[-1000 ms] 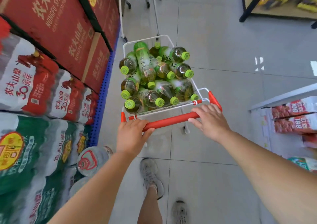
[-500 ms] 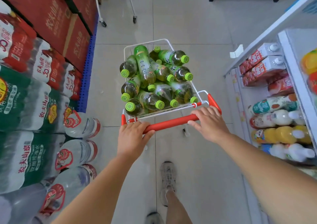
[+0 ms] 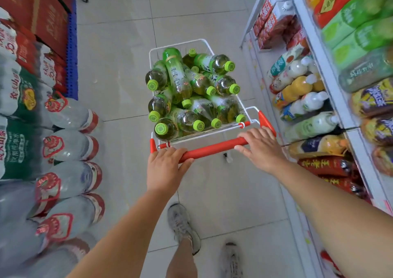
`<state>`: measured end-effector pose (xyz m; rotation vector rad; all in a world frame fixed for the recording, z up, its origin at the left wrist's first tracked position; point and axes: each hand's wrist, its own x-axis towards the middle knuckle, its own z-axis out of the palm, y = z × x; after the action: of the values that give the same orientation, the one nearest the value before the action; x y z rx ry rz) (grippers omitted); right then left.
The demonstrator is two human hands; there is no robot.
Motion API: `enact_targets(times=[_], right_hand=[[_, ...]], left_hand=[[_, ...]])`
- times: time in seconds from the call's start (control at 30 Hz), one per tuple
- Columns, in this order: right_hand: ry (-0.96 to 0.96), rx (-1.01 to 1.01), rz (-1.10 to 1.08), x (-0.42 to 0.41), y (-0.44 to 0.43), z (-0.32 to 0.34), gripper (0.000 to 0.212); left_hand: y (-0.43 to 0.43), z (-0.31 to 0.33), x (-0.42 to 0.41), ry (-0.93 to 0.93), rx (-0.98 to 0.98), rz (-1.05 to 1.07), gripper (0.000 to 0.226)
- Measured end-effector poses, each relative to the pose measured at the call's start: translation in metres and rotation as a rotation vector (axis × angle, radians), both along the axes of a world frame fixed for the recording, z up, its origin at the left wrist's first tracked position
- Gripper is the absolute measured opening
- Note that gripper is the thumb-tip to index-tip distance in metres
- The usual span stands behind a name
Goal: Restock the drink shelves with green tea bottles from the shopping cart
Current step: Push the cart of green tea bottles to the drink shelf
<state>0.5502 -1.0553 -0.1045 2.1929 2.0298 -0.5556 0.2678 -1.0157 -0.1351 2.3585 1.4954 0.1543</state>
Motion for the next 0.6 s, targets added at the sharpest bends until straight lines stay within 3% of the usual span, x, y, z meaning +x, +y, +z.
enact_targets(times=[0.17,0.43,0.6], right_hand=[[-0.012,0.016,-0.014,0.015,-0.101,-0.002,0.045],[-0.007,0.118,-0.052,0.038,-0.259,-0.015,0.052],[0.005,0.065,-0.083,0.046,-0.355,-0.008,0.061]], left_hand=[[-0.091,-0.001,0.016,0.002,0.002,-0.016,0.047],[-0.240,0.001,0.039,-0.020,-0.009,-0.028,0.047],[-0.329,0.010,0.051,-0.003,-0.099,-0.053,0.046]])
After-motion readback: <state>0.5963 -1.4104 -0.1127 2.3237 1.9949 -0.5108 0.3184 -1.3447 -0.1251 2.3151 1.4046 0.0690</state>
